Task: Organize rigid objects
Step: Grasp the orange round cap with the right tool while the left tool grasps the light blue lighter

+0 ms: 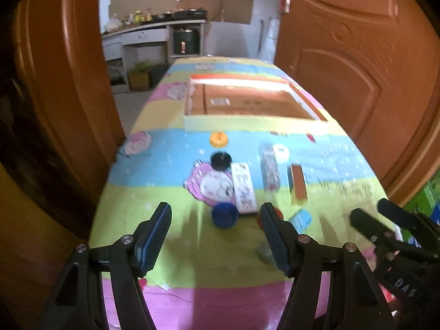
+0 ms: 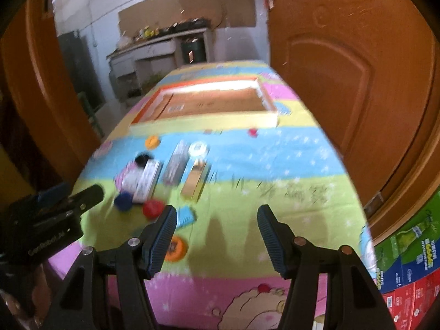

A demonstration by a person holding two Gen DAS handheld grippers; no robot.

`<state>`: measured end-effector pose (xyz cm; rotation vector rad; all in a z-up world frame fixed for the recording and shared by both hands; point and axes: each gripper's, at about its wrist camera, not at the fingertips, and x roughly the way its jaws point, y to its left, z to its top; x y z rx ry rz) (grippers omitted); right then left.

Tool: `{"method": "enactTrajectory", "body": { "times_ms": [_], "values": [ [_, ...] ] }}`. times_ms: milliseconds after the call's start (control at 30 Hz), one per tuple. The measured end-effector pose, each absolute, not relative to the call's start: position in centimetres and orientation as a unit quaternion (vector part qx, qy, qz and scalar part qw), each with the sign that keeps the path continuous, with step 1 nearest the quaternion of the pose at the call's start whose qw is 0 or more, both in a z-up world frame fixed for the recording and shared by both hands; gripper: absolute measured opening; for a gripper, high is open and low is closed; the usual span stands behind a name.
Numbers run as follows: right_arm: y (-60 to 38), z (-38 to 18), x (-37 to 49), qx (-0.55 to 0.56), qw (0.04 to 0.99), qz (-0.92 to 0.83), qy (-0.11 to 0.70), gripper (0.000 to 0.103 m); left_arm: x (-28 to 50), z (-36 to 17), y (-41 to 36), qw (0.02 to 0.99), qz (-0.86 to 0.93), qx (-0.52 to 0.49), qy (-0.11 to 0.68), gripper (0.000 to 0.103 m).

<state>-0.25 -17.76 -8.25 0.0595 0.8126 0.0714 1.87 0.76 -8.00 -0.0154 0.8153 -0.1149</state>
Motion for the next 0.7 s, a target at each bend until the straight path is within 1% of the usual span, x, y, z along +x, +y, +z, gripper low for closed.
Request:
{"method": "enactTrajectory", "body": {
  "times_ms": [233,467,567,600,667,700],
  "values": [
    [-15.3,-12.4,-1.0,-0.003,0.898,0.100,0.429,0.061,1.0,-10.6,0.9,0.909,-0.096,-0.007,0.406,0.069],
    [-13.9,-13.2,-0.1,-0.030,0.898,0.121,0.423,0.061,0.4,-10.7,0.8,0.908,-0.113,-0.003,0.404,0.069],
    [-13.4,-13.6,0.7,-0.043,0.898,0.120,0.421,0.053,0.4,-10.7,0.9,0.908,-0.117,-0.001,0.401,0.069],
    [-13.4,-13.6,0.7,-0.048,0.900,0.118,0.417,0.044,0.4,-10.7,0.8,0.908,-0.122,0.000,0.402,0.069],
    [-13.4,-13.5,0.8,-0.050,0.901,0.123,0.414,0.030,0.5,-10.8,0.6,0.906,-0.130,0.003,0.402,0.069],
    [-13.6,-13.6,0.8,-0.046,0.899,0.129,0.416,0.030,0.6,-10.8,0.4,0.905,-0.134,0.003,0.403,0.069]
  ]
}}
